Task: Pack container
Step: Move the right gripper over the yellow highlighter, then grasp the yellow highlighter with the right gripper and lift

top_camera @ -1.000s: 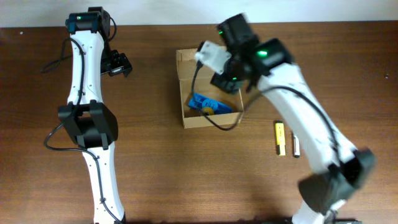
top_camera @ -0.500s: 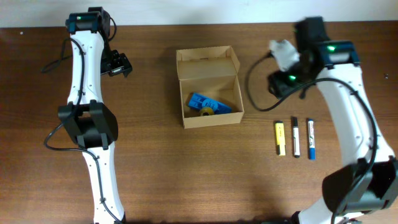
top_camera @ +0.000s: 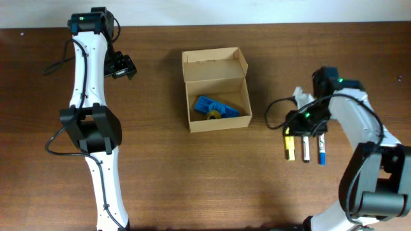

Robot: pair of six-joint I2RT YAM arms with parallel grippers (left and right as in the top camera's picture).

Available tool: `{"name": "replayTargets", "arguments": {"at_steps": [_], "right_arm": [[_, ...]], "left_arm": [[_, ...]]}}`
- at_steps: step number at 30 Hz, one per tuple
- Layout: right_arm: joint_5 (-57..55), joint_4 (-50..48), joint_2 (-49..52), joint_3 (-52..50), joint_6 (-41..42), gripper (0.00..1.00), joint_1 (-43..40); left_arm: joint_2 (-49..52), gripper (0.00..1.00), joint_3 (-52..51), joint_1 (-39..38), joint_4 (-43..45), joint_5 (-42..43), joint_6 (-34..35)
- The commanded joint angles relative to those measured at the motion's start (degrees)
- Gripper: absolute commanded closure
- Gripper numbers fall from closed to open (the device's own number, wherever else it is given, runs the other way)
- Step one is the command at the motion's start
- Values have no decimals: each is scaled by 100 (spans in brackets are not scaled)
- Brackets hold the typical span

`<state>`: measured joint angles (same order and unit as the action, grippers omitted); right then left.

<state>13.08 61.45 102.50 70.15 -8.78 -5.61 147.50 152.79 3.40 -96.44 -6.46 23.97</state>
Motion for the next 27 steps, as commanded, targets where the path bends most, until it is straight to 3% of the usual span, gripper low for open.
{"name": "replayTargets", "arguments": {"at_steps": [1,19,27], "right_arm": [[42,-262,0,-490,378,50,35],[-697,-1300,0,-1095,870,61,37],[-778,-1443,22,-1213,955,58,48]], "left_arm": [[-125,0,9,2,-2,-46,-74],[-125,0,11,4,-2,-46,-74],[-125,0,11,4,-2,-46,-74]]}}
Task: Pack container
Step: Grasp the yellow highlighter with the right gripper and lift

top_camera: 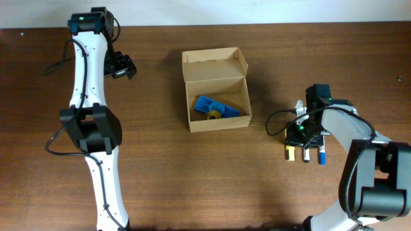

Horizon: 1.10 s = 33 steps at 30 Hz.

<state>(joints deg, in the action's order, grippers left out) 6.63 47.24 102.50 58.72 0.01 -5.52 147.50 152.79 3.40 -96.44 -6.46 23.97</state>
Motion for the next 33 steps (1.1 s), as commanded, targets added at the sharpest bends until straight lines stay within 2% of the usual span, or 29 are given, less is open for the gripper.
{"name": "replayTargets", "arguments": {"at_steps": [1,3,7,12,13,14,24,28,33], "right_arm": [[-133,-20,22,-70,94,58,39],[-138,-20,22,-72,96,59,44],[-203,-114,22,-101,98,75,103],[-284,-238,81,-177,118,80,205],[-284,-236,114,-184,116,85,216],[-282,-232,160,-184,118,96,227],[-190,142,125,111,111,96,339],[-87,682,-127,828,-96,96,356],[-120,1392,-356,2271,-632,96,557]], "left_arm": [[-125,0,11,4,-2,-46,-74],[-125,0,11,4,-2,-46,-74],[-125,0,11,4,-2,-46,-74],[-125,0,11,4,-2,-46,-74],[-125,0,11,4,-2,-46,-74],[-125,0,11,4,-2,-46,-74],[-125,0,11,4,-2,-46,-74],[-125,0,11,4,-2,-46,-74],[-125,0,11,4,-2,-46,-74]]}}
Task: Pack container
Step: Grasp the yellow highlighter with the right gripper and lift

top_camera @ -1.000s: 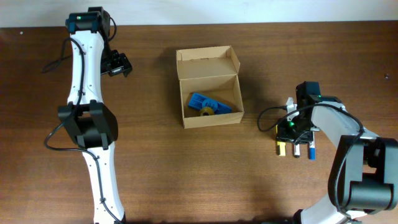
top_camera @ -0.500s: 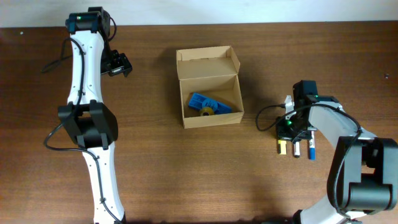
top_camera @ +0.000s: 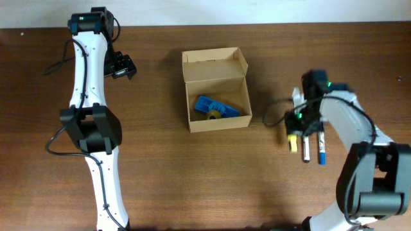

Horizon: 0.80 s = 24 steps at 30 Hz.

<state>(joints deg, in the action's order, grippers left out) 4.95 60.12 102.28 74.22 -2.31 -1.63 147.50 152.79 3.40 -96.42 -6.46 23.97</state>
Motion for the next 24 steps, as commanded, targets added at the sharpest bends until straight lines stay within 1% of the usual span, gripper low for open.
{"name": "replayTargets", "arguments": {"at_steps": [1,3,5,8,9,14,18,21,24], "right_arm": [[37,245,-348,1088,-570,96,243],[44,452,-348,1683,-1001,96,407],[57,627,-348,2214,-1803,96,667],[57,752,-348,2669,-2802,96,1084],[61,741,-348,2767,-3220,96,1303],[83,695,-275,2785,-4461,96,2127],[81,695,-55,2785,-5171,96,2640],[76,667,157,2785,-5464,96,2887],[79,627,424,2785,-5578,96,2994]], "left_arm": [[-125,0,11,4,-4,-46,-74],[-125,0,11,4,-4,-46,-74],[-125,0,11,4,-4,-46,-74],[-125,0,11,4,-4,-46,-74],[-125,0,11,4,-4,-46,-74],[-125,0,11,4,-4,-46,-74],[-125,0,11,4,-4,-46,-74],[-125,0,11,4,-4,-46,-74],[-125,0,11,4,-4,-46,-74]]}}
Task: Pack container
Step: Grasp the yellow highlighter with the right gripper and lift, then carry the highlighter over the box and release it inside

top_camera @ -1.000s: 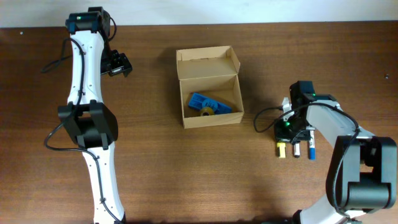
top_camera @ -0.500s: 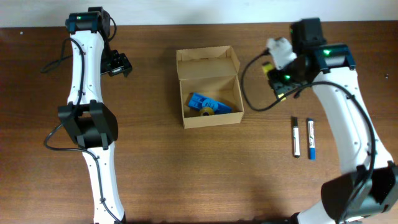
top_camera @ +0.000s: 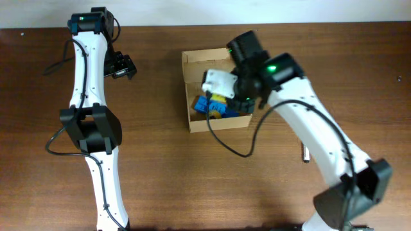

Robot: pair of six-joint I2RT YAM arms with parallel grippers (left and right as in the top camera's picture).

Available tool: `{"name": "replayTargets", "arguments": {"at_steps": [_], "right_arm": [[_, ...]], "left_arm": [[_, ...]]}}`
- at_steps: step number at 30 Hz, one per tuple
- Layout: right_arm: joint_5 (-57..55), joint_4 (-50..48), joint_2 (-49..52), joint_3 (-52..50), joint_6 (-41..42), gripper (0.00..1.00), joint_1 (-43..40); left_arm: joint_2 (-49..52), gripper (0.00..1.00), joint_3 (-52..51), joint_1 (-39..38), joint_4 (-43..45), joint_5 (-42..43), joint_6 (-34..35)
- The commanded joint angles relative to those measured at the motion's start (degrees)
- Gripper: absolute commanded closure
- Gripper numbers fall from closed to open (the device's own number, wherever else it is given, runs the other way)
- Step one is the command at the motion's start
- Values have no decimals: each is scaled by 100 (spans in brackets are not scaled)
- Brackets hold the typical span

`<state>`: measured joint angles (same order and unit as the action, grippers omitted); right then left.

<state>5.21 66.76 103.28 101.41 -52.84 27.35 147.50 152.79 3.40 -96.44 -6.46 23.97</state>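
Note:
The open cardboard box [top_camera: 215, 70] stands at the table's middle back, with a blue object [top_camera: 207, 106] lying inside it. My right gripper [top_camera: 220, 97] hangs over the box's interior, shut on a yellow marker [top_camera: 219, 99] whose tip shows just above the blue object. A white wrist block hides most of the fingers. Of the other markers, only the end of a silver one [top_camera: 306, 153] shows, beside the right arm. My left gripper [top_camera: 123, 67] rests far left of the box, holding nothing; its finger gap is too small to read.
The box's back flap [top_camera: 212, 56] stands up behind the interior. The right arm [top_camera: 314, 128] stretches diagonally from the front right corner to the box. The left arm [top_camera: 90, 96] runs down the left side of the brown table [top_camera: 160, 173].
My right gripper has gone from the marker row at the right to above the box interior, carrying the yellow marker. The left arm has not moved.
My right gripper stood over a row of three markers at the right, then sat lower on them. Then the yellow marker was out of line in the gripper. Now the gripper holds it over the box.

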Motion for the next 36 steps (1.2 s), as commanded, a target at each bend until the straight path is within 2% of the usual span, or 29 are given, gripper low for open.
{"name": "replayTargets", "arguments": {"at_steps": [1,25,28,31,36], "right_arm": [[50,-57,413,66,-527,96,116],[424,-743,2135,66,-664,96,114],[424,-970,2173,66,-356,70,109],[407,-1156,2170,68,-59,67,109],[-87,-1071,2170,249,424,67,114]], "left_arm": [[-125,0,11,4,-2,-46,-74],[-125,0,11,4,-2,-46,-74],[-125,0,11,4,-2,-46,-74],[-125,0,11,4,-2,-46,-74],[-125,0,11,4,-2,-46,-74]]}}
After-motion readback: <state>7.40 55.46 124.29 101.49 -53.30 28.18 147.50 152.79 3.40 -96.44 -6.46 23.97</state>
